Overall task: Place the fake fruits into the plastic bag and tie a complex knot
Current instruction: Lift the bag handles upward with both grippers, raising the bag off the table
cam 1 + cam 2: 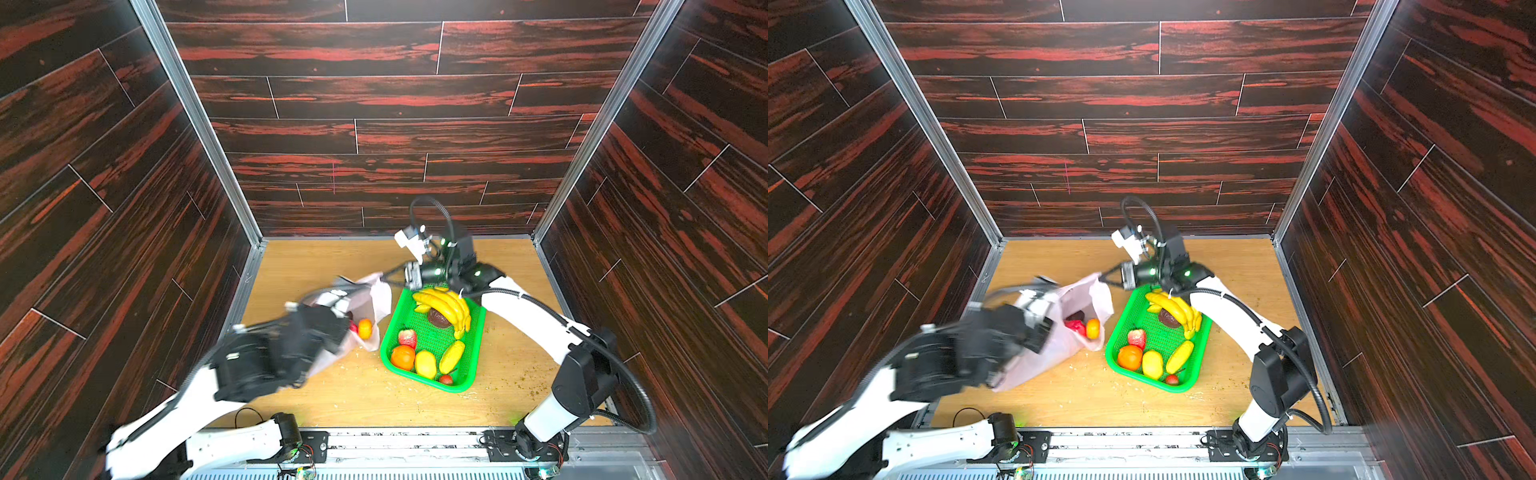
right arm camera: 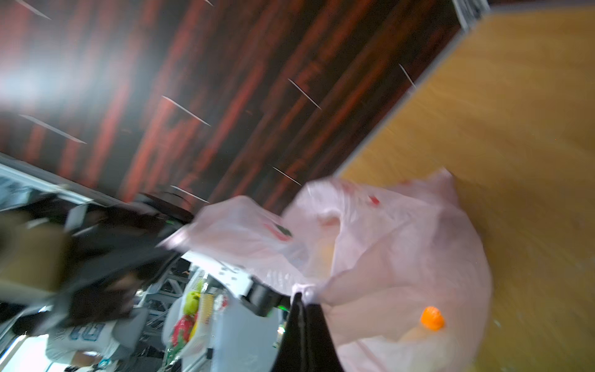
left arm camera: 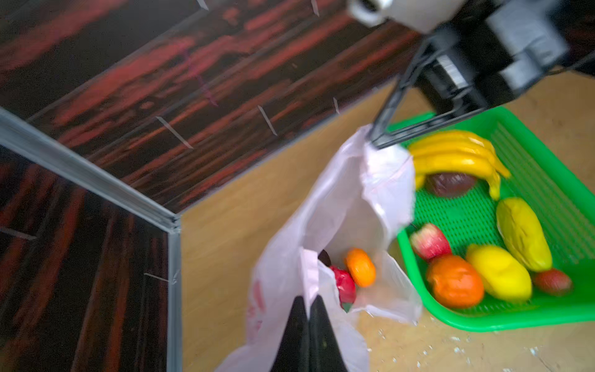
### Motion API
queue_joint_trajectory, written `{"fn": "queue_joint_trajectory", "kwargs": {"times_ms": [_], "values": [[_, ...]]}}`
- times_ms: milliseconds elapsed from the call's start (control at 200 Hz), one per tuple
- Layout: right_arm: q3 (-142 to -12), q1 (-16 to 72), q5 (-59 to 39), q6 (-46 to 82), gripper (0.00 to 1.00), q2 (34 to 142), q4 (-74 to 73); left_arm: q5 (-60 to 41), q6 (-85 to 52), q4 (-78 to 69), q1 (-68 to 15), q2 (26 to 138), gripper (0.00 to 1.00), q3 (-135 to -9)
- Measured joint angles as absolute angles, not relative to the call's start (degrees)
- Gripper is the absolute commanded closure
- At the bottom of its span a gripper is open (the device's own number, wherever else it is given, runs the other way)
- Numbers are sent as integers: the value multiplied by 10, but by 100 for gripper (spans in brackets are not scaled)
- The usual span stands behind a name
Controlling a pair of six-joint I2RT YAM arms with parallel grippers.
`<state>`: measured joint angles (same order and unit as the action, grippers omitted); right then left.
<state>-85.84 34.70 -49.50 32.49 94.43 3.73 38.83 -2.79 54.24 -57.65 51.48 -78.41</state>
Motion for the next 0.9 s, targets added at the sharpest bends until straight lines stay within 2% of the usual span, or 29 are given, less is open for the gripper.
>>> {"fn": "queue_joint_trajectory", "kwargs": {"times_ms": [170,321,596,902], "values": [[-944,328,-520,356,100,945,38,390,18,556,-510,486,100,-835],[-968,299,-519,372,100,944,38,398,52,555,-477,484,100,-869],[-891,250,-498,388,100,910,42,366,66,520,-461,516,100,-867],[-822,175,-475,363,100,821,121,243,42,469,-446,590,100,-862]]}}
